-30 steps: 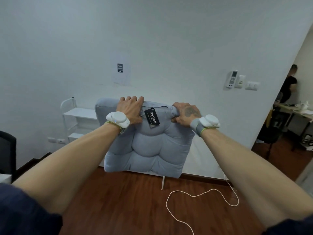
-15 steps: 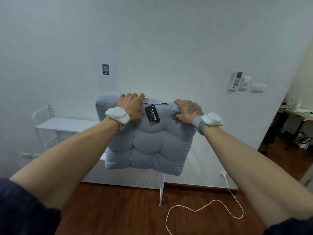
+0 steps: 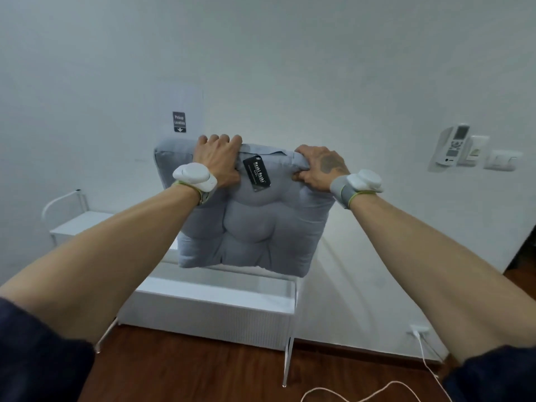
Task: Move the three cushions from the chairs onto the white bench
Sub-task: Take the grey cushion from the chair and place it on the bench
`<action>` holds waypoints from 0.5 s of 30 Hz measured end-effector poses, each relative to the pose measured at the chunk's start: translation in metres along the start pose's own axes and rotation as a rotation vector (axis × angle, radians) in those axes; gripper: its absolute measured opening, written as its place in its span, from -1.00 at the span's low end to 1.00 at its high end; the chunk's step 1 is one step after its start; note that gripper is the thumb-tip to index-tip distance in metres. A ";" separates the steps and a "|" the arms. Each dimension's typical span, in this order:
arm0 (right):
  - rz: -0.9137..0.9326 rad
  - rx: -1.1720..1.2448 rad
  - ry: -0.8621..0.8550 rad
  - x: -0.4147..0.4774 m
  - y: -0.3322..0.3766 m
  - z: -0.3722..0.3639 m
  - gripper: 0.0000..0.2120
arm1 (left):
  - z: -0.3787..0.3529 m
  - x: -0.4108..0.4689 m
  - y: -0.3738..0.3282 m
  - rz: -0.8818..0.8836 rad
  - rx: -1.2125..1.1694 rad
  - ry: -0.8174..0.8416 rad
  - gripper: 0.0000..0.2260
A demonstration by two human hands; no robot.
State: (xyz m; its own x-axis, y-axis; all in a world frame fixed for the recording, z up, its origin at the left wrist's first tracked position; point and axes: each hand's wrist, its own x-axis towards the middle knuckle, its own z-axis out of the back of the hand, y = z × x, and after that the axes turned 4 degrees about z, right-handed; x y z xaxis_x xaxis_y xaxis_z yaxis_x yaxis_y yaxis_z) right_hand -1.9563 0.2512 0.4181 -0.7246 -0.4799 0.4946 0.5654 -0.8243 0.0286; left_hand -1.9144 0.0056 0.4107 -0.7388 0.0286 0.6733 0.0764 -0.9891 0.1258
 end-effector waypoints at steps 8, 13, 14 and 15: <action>0.015 0.007 -0.040 0.065 -0.026 -0.055 -0.64 | -0.062 0.054 0.018 0.010 0.023 -0.002 -0.64; 0.001 -0.013 -0.010 0.109 -0.037 -0.086 -0.64 | -0.105 0.089 0.038 -0.021 -0.005 0.036 -0.66; -0.006 -0.021 0.003 0.121 -0.040 -0.092 -0.64 | -0.114 0.100 0.043 -0.030 -0.014 0.043 -0.68; -0.020 -0.018 0.020 0.121 -0.045 -0.095 -0.64 | -0.121 0.102 0.041 -0.042 -0.021 0.061 -0.70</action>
State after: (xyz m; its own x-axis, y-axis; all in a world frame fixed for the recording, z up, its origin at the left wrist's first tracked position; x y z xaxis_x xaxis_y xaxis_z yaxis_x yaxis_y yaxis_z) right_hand -2.1066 0.2017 0.3946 -0.7437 -0.4688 0.4766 0.5436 -0.8390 0.0231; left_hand -2.0680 -0.0497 0.3965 -0.7808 0.0618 0.6217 0.0307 -0.9901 0.1369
